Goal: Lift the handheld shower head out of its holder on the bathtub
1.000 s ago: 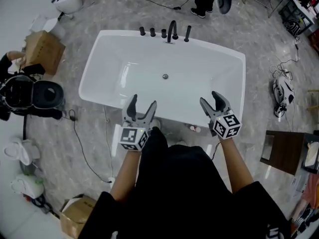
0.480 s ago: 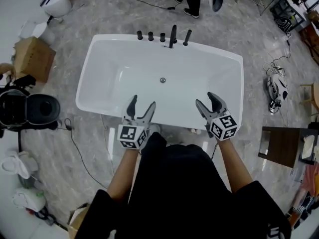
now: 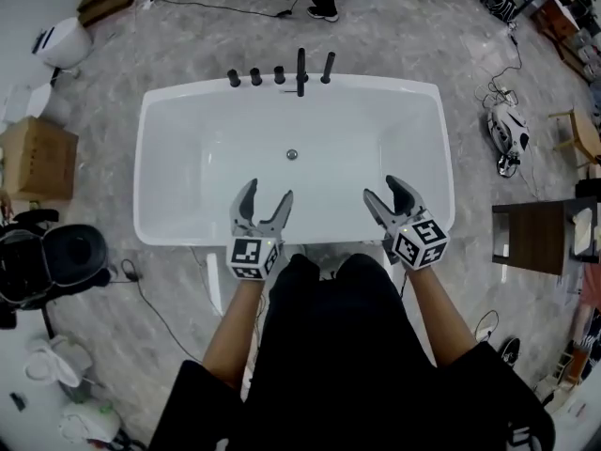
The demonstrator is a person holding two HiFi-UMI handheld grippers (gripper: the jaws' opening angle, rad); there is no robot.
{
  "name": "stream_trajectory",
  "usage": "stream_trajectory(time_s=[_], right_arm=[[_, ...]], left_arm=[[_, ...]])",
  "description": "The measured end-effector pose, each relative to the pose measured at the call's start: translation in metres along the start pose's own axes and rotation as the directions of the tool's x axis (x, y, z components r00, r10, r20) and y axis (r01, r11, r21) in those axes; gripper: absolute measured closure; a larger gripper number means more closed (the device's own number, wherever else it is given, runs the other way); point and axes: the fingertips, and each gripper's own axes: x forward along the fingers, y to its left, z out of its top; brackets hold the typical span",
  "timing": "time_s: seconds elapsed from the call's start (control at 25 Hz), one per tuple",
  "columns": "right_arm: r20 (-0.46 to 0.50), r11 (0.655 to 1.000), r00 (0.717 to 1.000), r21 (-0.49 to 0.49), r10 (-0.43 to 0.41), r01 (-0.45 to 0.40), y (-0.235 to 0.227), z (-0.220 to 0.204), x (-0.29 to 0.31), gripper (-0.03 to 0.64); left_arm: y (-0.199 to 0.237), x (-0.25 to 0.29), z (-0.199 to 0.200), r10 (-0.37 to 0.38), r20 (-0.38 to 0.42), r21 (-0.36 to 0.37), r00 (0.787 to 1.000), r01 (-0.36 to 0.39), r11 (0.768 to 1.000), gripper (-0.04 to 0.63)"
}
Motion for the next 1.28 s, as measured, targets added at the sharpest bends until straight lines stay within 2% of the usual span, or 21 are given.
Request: stream_trajectory(time_s=[0.28,0.36,0.52,0.72,0.92,1.28], right_arm=[[-0.001,0.998,0.999,0.045,-0.044,0.044,-0.023,-0.001,0.004,0.382],[0.001,0.996,0.998,0.06,-0.06,0.06,-0.036,0.001,0.008,0.382],[0.0,0.994,0.998,0.083,-0.068,0.068,-0.068,-0.002,0.01,0.382],[0.001,0.993,0.998,0.102,-0.063,0.063,-0.11,-0.008,0.02,0.382],[-0.016,0.991,0.999,0.127,-0.033,0.035,-0.142,-0.019,0.038,0.382],[-0.015,0.991,1.0,0.135,0.003,-0.001,-0.177,-0.027,0.089,0.382]], left_arm=[[-0.018,0.08,-0.016,-0.112,-0.074,0.035,0.991,0.115,0.993,0.287],[-0.022,0.11,-0.017,-0.13,-0.093,0.026,0.987,0.133,0.991,0.287],[-0.035,0.165,-0.022,-0.129,-0.112,-0.024,0.985,0.127,0.992,0.287],[-0.05,0.232,-0.032,-0.132,-0.143,-0.001,0.981,0.133,0.991,0.287],[-0.051,0.294,-0.035,-0.097,-0.119,-0.003,0.988,0.097,0.995,0.287],[-0.03,0.377,-0.06,-0.063,-0.112,0.01,0.992,0.064,0.998,0.287]])
